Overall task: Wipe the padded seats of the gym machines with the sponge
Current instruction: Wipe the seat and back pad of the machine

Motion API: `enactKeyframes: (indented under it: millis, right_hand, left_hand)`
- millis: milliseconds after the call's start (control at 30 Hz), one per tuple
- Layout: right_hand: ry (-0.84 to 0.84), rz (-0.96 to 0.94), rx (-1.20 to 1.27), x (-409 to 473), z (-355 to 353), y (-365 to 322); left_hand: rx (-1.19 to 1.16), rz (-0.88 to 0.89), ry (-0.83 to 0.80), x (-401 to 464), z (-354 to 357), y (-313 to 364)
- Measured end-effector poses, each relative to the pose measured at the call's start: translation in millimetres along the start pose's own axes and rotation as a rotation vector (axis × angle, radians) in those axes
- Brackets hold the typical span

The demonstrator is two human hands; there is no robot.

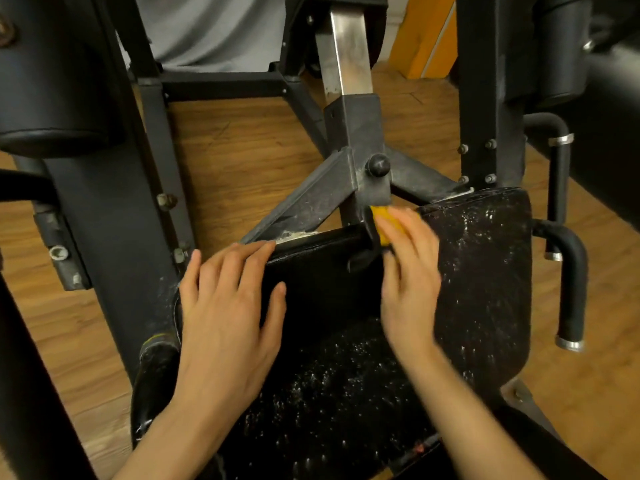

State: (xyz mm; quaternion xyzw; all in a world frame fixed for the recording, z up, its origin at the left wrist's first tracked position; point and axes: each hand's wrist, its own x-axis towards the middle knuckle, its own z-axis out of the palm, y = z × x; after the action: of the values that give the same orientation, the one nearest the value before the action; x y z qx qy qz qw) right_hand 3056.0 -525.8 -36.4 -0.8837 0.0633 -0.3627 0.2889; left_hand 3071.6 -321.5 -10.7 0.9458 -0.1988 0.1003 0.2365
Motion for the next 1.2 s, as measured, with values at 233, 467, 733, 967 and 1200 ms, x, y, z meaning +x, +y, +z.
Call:
enactKeyframes:
  millis: [233, 467, 733, 967, 1200]
  right_hand:
    - [0.013, -0.015, 0.004, -18, 9, 18]
    - [0.103, 0.155, 0.116, -41, 11, 11]
    - [0.163, 0.151, 0.079, 18, 3, 35]
    - [0.143, 0.251, 0.102, -52, 3, 22]
    - [0.281, 0.325, 0.079, 19, 4, 32]
  left_hand:
    - [0.056, 0.241, -0.088, 42, 25, 44]
    - [0.231, 0.278, -0.103, 42, 41, 41]
    - [0.237, 0.249, -0.112, 45, 42, 44]
    - [0.216, 0.240, -0.119, 44, 42, 45]
    - [0.215, 0.257, -0.097, 45, 43, 46]
